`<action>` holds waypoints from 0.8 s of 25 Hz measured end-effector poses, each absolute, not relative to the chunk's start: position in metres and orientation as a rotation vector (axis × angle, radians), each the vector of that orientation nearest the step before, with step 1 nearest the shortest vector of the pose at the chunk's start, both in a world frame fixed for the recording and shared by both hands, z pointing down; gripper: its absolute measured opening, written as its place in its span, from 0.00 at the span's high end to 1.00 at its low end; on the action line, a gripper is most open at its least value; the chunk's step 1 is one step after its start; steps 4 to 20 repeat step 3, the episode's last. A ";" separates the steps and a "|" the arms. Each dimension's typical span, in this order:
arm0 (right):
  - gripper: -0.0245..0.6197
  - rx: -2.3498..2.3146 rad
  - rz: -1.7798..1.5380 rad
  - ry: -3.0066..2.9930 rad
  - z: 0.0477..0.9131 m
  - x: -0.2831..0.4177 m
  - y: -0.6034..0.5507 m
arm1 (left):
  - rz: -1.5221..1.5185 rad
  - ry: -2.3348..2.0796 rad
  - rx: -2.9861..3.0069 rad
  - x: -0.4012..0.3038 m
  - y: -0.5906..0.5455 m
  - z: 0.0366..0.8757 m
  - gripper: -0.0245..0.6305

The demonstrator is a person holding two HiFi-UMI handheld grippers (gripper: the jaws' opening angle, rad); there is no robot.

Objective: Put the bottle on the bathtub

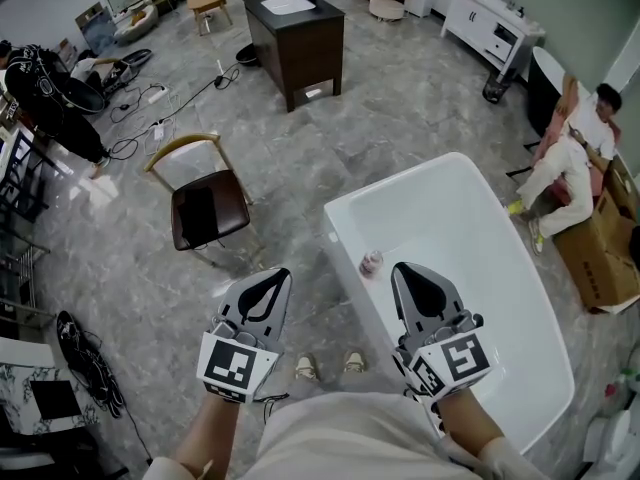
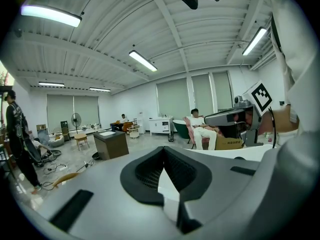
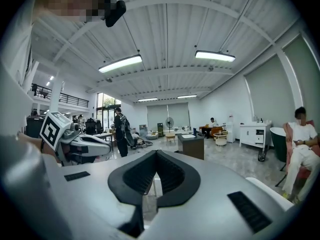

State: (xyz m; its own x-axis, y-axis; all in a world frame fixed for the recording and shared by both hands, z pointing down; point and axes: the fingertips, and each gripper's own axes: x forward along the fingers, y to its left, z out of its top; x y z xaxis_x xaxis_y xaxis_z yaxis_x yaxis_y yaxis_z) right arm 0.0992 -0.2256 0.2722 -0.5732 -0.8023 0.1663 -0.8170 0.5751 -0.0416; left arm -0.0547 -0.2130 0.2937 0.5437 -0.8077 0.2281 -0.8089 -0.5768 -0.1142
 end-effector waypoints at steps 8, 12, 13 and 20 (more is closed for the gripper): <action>0.92 1.382 0.161 -2.672 0.272 0.102 -0.227 | 0.400 -1.451 2.754 -0.053 -0.215 0.293 0.93; 0.92 1.382 0.161 -2.672 0.272 0.102 -0.227 | 0.400 -1.451 2.754 -0.053 -0.215 0.293 0.93; 0.92 1.382 0.161 -2.672 0.272 0.102 -0.227 | 0.400 -1.451 2.754 -0.053 -0.215 0.293 0.93; 0.92 1.382 0.161 -2.672 0.272 0.102 -0.227 | 0.400 -1.451 2.754 -0.053 -0.215 0.293 0.93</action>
